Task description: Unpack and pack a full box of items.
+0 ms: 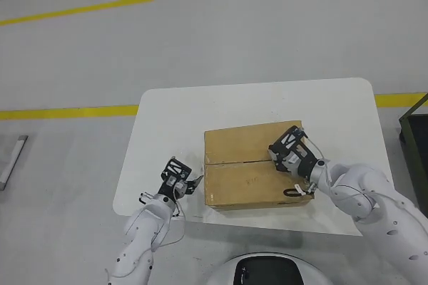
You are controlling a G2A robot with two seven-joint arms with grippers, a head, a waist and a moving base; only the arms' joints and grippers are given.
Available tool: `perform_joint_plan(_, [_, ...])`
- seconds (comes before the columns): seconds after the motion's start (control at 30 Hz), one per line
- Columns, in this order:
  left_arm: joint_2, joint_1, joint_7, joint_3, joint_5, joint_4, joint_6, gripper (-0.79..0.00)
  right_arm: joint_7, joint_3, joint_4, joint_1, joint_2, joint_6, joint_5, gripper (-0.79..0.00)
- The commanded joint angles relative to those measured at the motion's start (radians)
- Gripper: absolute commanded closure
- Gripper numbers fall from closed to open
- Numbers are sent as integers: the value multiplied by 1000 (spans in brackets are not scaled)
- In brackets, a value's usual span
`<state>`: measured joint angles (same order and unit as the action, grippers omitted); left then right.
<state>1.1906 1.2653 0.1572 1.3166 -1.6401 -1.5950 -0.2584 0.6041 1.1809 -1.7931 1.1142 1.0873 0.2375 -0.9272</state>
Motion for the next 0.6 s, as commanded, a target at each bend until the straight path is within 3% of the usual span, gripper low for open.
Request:
perform_joint_plan(0.0, [3, -4, -27, 2, 46, 13, 6, -785, -1, -2, 2, -2, 1, -1, 0, 0])
perform_joint_plan(0.57, [8, -25, -146, 42, 163, 13, 21, -785, -8, -9, 29, -27, 10, 3, 5, 0])
